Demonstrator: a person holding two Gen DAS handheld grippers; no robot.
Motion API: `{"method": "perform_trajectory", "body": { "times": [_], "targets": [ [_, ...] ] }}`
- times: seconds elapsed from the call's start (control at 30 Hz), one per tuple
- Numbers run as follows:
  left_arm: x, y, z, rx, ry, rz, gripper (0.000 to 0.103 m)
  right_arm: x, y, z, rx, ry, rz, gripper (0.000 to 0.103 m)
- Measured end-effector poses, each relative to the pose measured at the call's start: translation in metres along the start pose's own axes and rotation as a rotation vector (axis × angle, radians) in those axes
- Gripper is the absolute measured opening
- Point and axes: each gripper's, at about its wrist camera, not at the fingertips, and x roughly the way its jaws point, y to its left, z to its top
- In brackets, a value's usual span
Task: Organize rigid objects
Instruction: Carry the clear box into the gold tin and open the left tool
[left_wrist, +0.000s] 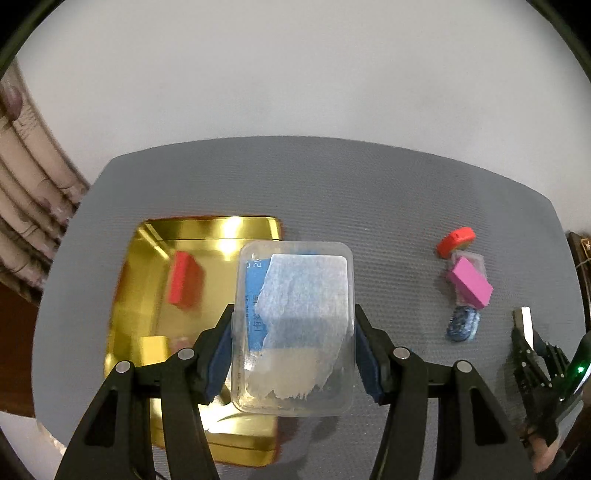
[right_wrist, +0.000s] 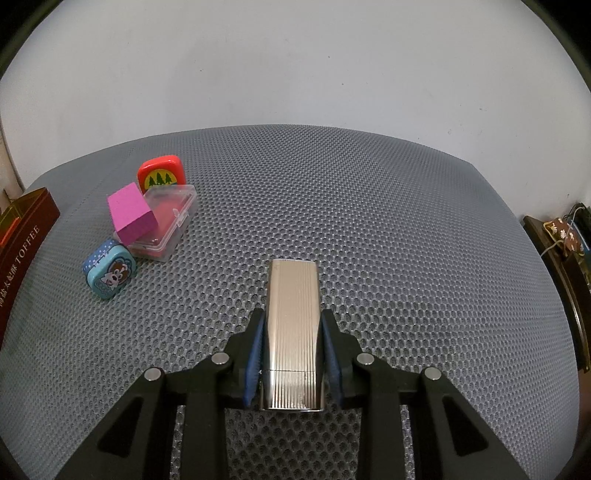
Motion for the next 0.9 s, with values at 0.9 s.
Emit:
{"method": "perform_trajectory", "body": {
  "times": [0.9],
  "targets": [
    [0.047,0.127,-0.016,-0.19,0.065,0.149,0.054,-0.001,0.0,0.001,0.0,0.0,0.002,0.03]
  ]
}}
